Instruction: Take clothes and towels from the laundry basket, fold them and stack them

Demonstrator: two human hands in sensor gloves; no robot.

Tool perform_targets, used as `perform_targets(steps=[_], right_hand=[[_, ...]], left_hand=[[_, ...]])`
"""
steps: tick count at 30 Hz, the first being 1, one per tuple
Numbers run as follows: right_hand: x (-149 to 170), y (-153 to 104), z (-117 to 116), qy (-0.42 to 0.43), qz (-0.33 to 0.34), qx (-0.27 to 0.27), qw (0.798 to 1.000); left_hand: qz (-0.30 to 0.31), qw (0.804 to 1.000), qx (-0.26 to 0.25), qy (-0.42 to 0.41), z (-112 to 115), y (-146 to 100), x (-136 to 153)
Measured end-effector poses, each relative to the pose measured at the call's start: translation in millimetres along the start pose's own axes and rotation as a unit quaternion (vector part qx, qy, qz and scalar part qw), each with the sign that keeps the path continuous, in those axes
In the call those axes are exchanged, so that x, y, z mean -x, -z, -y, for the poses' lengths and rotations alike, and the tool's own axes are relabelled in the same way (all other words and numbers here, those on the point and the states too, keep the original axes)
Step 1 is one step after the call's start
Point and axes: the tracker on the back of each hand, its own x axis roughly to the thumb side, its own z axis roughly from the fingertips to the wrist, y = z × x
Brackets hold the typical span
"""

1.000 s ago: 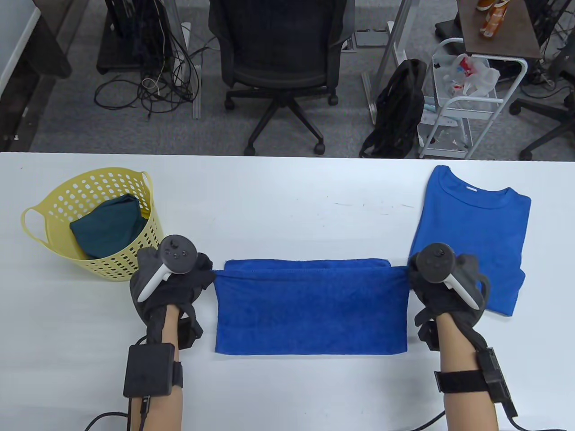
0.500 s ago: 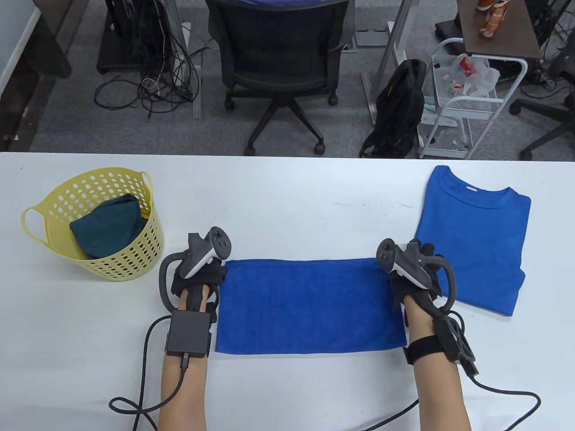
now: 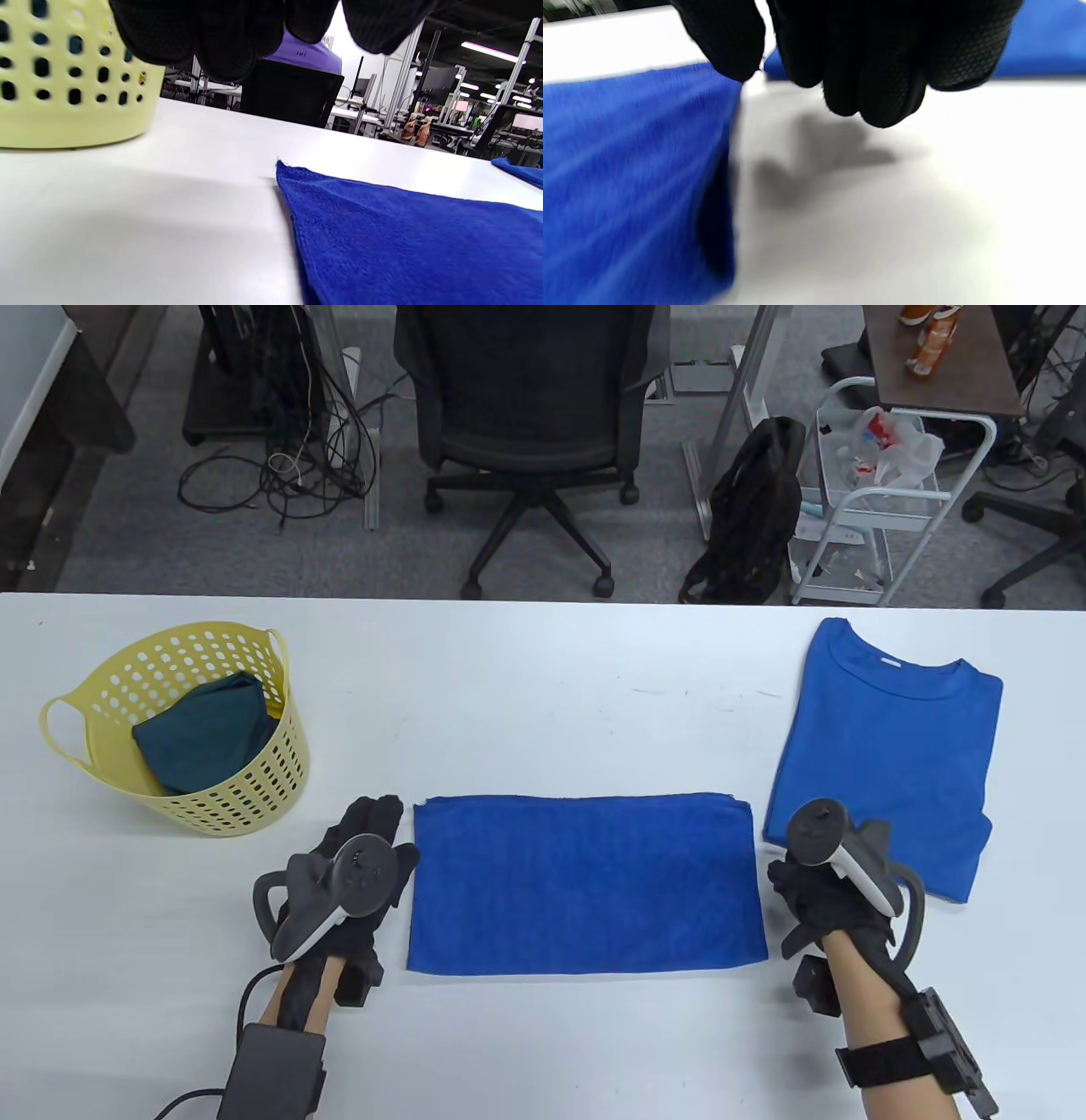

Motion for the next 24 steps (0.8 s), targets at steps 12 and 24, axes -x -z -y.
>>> perform_targets(steps=[12,24], right_hand=[[-77.2,6.8,-19.9,0.025,-0.116,0.041,0.992],[-74.7,10.0,-25.7,0.066,-0.062,0.015,0.996]], left_hand=[[-0.017,0.999,-0.036,-0.029,5.8,-37.2,35.8],[-0.006,1.000,-0.004,-0.010,18.2,-33.3,40.2]])
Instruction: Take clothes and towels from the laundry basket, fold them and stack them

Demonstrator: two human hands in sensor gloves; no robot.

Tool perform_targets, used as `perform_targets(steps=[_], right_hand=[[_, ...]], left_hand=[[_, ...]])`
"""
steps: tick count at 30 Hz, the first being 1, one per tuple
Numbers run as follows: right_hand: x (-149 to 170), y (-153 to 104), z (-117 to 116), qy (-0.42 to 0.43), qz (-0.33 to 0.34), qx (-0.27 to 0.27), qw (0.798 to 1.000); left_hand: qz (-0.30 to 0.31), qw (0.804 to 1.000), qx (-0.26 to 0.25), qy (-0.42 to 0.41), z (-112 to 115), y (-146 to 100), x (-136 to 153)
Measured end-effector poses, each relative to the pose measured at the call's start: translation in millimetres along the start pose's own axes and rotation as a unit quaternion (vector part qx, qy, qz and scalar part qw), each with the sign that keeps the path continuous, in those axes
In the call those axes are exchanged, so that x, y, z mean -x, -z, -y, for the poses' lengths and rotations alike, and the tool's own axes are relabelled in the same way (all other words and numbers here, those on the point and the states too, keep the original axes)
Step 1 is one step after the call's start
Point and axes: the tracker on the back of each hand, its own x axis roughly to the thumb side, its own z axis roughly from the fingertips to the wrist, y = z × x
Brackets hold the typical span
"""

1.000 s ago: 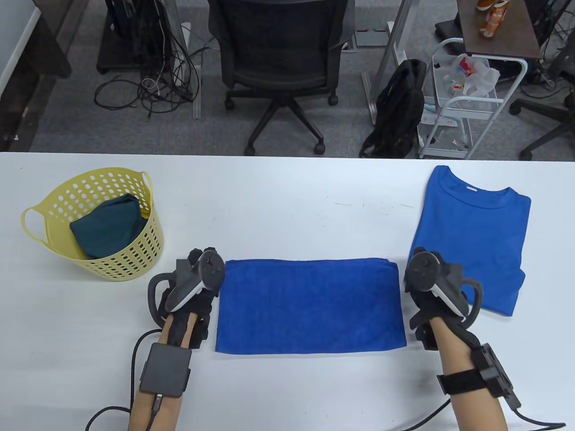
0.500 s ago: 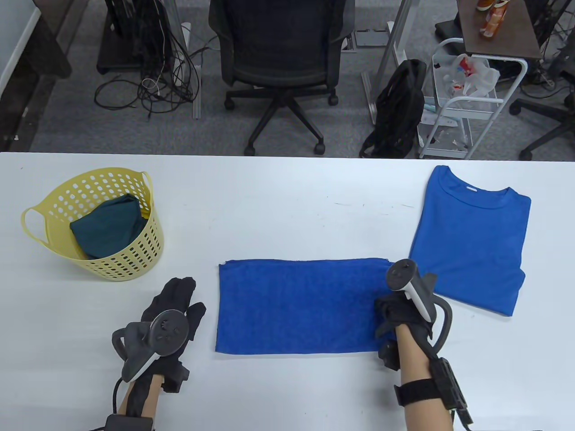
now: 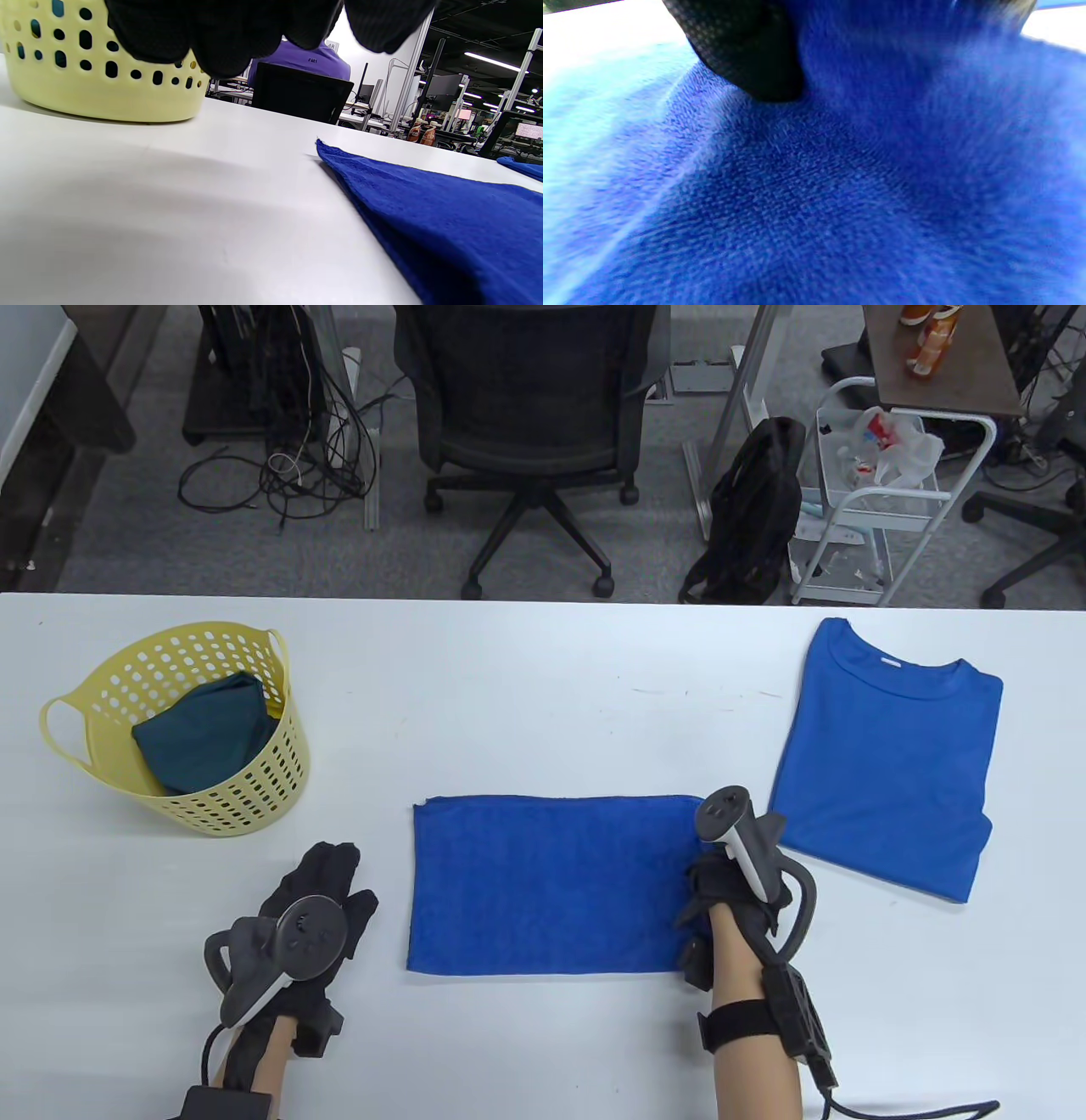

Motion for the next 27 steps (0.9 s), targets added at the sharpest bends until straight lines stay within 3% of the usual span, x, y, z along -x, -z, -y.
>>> perform_targets(steps=[4,7,8,10,11,16,19,22,24,27], right_hand=[[28.4,0.4,23.8,0.120,0.101,-0.050,0.986],[58.4,12.0,26.0,0.269,0.156,-0.162,0.937],[70.4,16.8,24.1,0.306,0.189,-0.199,0.912],[84.8,21.4,19.2,0.332,0.237,-0.250,0.878],[89.0,21.7,17.0,0.343,0.236,-0.255,0.872],[95.9,26.8,5.9,0.336,0.277,-0.256,0.863],[92.5,31.4,-1.2,0.315,0.269,-0.260,0.872],[80.5,27.8,3.9,0.236,0.298,-0.195,0.904],[75.9,22.5,12.6,0.222,0.325,-0.167,0.904],[70.8,10.5,28.9,0.242,0.366,-0.145,0.887]], left_hand=[[0.004,1.000,0.001,-0.011,-0.7,0.0,1.7],[0.004,1.000,-0.001,-0.014,-1.4,-0.7,2.5],[0.003,1.000,-0.001,-0.013,-1.5,-0.8,2.6],[0.004,1.000,0.000,-0.012,-1.7,-0.9,2.2],[0.004,1.000,0.000,-0.012,-1.7,-0.9,2.1],[0.009,1.000,0.010,-0.010,1.0,0.2,1.1],[0.010,1.000,0.018,-0.004,3.3,1.2,0.7],[0.013,1.000,0.022,-0.006,4.4,1.8,1.2],[0.014,1.000,0.023,-0.008,4.1,1.8,1.2],[0.014,1.000,0.022,-0.012,3.6,2.0,1.8]])
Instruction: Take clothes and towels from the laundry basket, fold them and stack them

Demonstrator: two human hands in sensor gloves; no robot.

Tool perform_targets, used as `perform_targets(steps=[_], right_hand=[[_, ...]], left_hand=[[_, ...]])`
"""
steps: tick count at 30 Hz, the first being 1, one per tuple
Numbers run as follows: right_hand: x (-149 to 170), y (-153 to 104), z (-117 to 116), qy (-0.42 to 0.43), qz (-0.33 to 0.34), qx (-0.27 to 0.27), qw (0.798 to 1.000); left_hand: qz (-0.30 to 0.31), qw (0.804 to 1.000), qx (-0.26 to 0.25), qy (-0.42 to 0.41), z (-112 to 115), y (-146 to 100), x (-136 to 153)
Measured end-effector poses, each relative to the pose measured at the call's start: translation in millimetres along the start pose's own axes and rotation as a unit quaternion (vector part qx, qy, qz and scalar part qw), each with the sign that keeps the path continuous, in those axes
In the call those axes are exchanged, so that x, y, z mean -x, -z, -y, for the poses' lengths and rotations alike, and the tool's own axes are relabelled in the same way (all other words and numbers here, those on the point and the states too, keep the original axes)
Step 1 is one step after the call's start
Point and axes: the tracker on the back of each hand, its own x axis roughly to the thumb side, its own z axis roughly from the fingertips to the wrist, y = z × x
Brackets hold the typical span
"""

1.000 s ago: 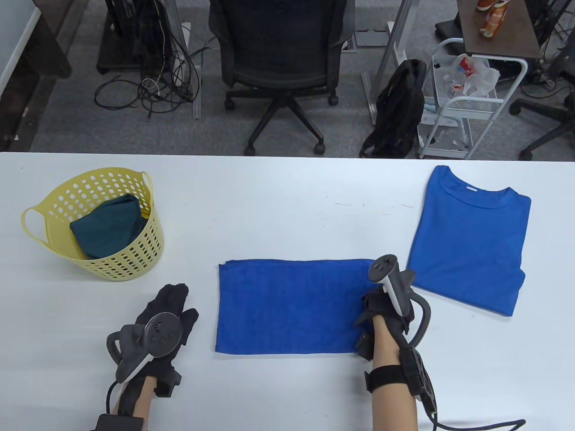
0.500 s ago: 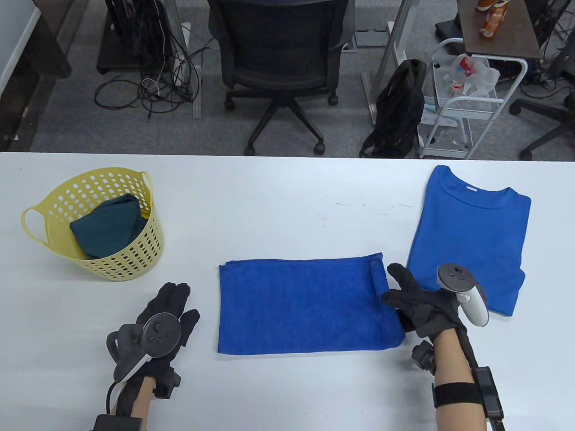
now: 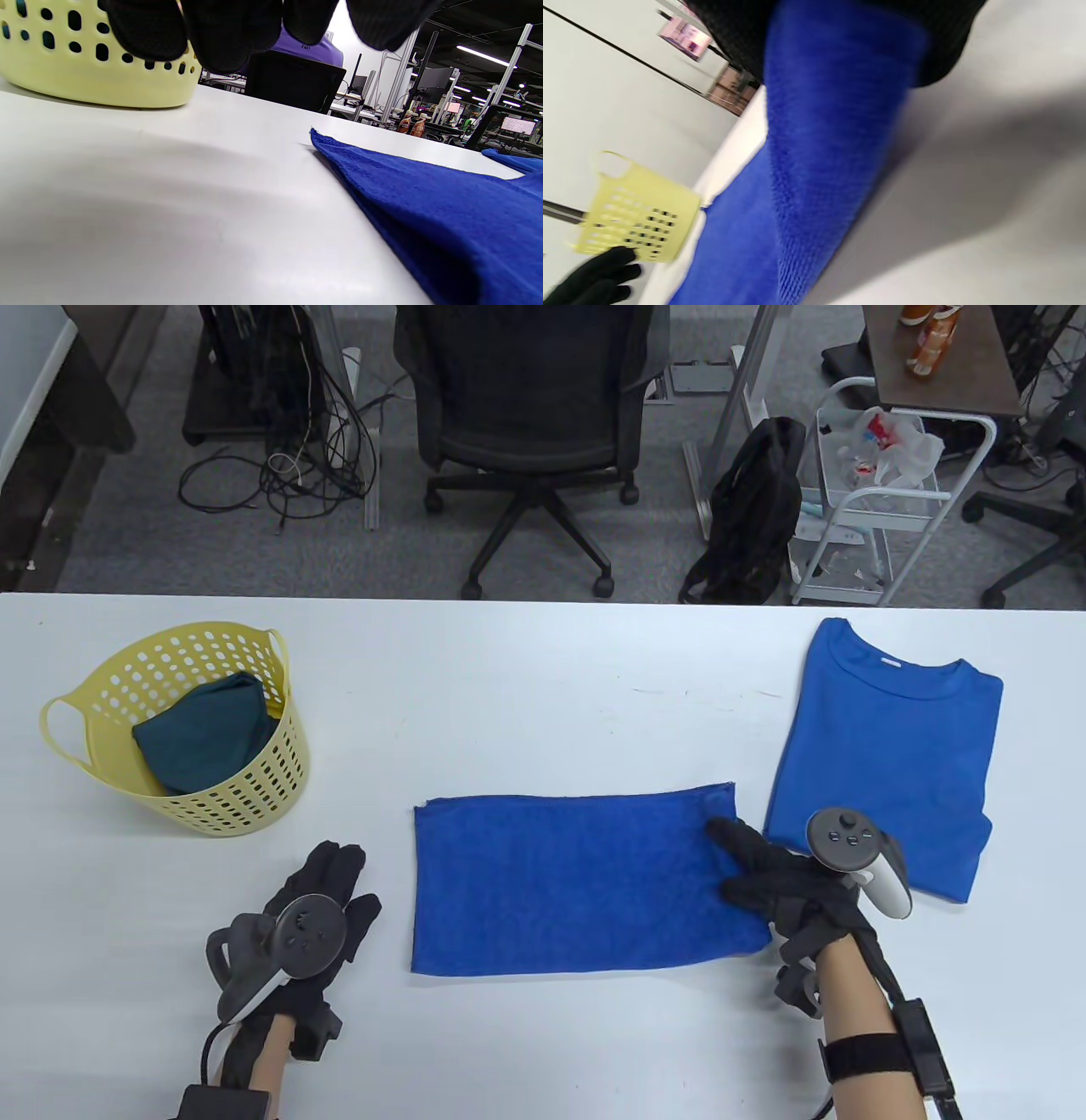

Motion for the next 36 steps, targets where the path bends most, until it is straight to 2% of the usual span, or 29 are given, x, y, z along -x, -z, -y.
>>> perform_targets(steps=[4,7,9,10,13,15,18,20,22,23,26,28,30,32,36], right_hand=[[-1.4,-7.5,1.0,0.002,0.010,0.016,1.000],[7.0,-14.0,0.1,-0.035,-0.037,0.039,0.998],[0.9,-21.9,6.8,-0.078,-0.068,0.063,0.993],[-4.9,-25.4,10.4,-0.109,-0.081,0.075,0.988],[-43.6,-36.6,19.9,-0.249,-0.108,0.122,0.955],[-76.3,-36.0,13.5,-0.273,-0.095,0.120,0.950],[-129.0,-16.8,-23.7,-0.321,-0.048,0.084,0.942],[-159.6,7.7,-66.2,-0.359,-0.024,0.044,0.932],[-172.6,28.8,-98.1,-0.384,-0.017,0.014,0.923],[-177.9,48.3,-127.8,-0.401,-0.022,-0.019,0.916],[-173.2,82.0,-181.9,-0.422,-0.048,-0.076,0.902],[-170.7,91.1,-201.8,-0.449,-0.055,-0.084,0.888],[-170.6,94.0,-210.8,-0.471,-0.053,-0.075,0.877],[-172.3,93.5,-210.6,-0.472,-0.058,-0.068,0.877],[-179.1,90.8,-206.3,-0.447,-0.046,-0.061,0.891]], left_hand=[[0.000,1.000,0.002,-0.003,-0.5,0.3,0.7],[-0.001,1.000,0.002,-0.001,-0.9,0.2,1.4],[-0.002,1.000,0.002,0.001,-1.3,0.0,1.7],[-0.002,1.000,0.001,0.001,-1.5,0.0,1.8],[-0.001,1.000,0.002,0.002,-1.6,0.1,1.5],[0.001,1.000,0.004,0.002,-1.3,0.4,1.0],[0.003,1.000,0.005,0.002,-0.8,0.4,0.4],[0.005,1.000,0.004,0.002,-1.0,-0.1,0.2],[0.006,1.000,0.002,0.001,-1.5,-0.9,0.4],[0.007,1.000,0.002,0.001,-1.6,-1.1,0.6],[0.004,1.000,0.005,0.008,0.7,-1.7,1.8],[0.002,1.000,0.009,0.015,2.3,-1.6,2.8],[0.001,1.000,0.010,0.018,2.9,-1.4,3.2],[0.001,1.000,0.011,0.018,3.0,-1.4,2.9],[0.005,1.000,0.016,0.021,4.5,-0.7,0.1]])
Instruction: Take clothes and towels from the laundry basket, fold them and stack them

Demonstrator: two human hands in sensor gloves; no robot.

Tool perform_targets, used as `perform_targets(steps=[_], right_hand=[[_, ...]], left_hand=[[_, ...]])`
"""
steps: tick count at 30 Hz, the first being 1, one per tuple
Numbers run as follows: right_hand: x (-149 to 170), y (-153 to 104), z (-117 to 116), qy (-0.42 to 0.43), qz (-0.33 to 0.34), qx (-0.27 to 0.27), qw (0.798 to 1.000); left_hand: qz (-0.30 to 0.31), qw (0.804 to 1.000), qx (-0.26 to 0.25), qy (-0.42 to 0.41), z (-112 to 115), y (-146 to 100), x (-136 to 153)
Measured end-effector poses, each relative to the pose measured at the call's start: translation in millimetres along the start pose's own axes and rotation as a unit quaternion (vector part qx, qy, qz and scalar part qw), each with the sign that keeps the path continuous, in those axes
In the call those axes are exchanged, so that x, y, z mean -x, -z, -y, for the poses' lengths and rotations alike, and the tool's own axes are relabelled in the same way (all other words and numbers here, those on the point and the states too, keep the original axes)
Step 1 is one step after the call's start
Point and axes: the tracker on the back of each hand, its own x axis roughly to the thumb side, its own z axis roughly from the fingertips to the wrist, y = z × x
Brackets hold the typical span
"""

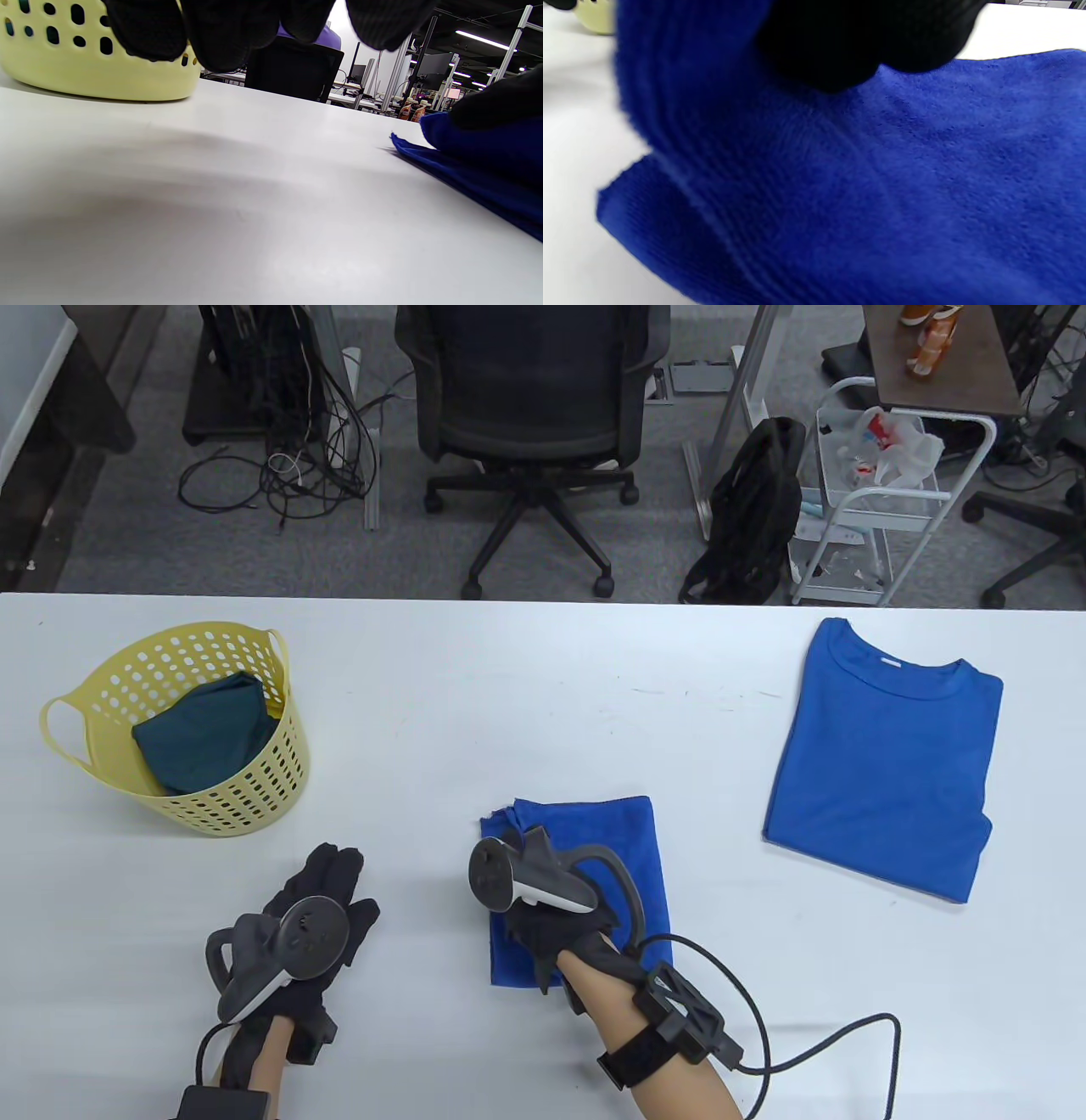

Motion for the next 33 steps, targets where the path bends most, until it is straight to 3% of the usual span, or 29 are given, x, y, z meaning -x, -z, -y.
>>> perform_targets(steps=[5,8,10,12,16,20,22,25,29,31,33], right_hand=[[-2.8,4.7,-7.0,0.052,0.046,-0.031,0.997],[8.1,1.8,-7.0,0.127,0.106,-0.081,0.983],[31.8,-9.8,5.5,0.189,0.107,-0.033,0.976],[67.3,-22.7,18.1,0.208,0.065,0.033,0.975],[149.1,-41.4,12.0,0.232,-0.075,0.101,0.965],[189.2,-28.0,-13.8,0.291,-0.147,0.072,0.943],[195.9,-16.2,-21.9,0.308,-0.163,0.081,0.934],[192.3,-0.9,-23.4,0.326,-0.196,0.118,0.917],[186.1,8.8,-22.2,0.302,-0.208,0.106,0.924],[183.1,9.4,-21.9,0.275,-0.188,0.111,0.936],[184.1,-1.2,-17.3,0.284,-0.118,0.157,0.939]], left_hand=[[-0.001,1.000,0.007,0.008,2.4,0.9,0.0],[-0.007,1.000,0.012,0.008,2.3,1.2,2.1],[-0.011,1.000,0.022,0.003,3.0,1.9,3.3],[-0.014,0.999,0.038,-0.006,4.0,2.8,2.7],[-0.010,0.996,0.084,-0.040,5.1,12.0,-14.3],[-0.022,0.979,0.145,-0.144,9.0,51.8,-55.2],[-0.024,0.974,0.170,-0.146,15.8,79.5,-79.8],[-0.047,0.975,0.198,-0.087,32.4,123.8,-115.7],[-0.038,0.960,0.276,-0.011,49.8,159.3,-145.9],[-0.036,0.944,0.323,0.061,56.7,171.2,-156.6],[-0.013,0.945,0.322,0.060,56.2,177.0,-161.4]])
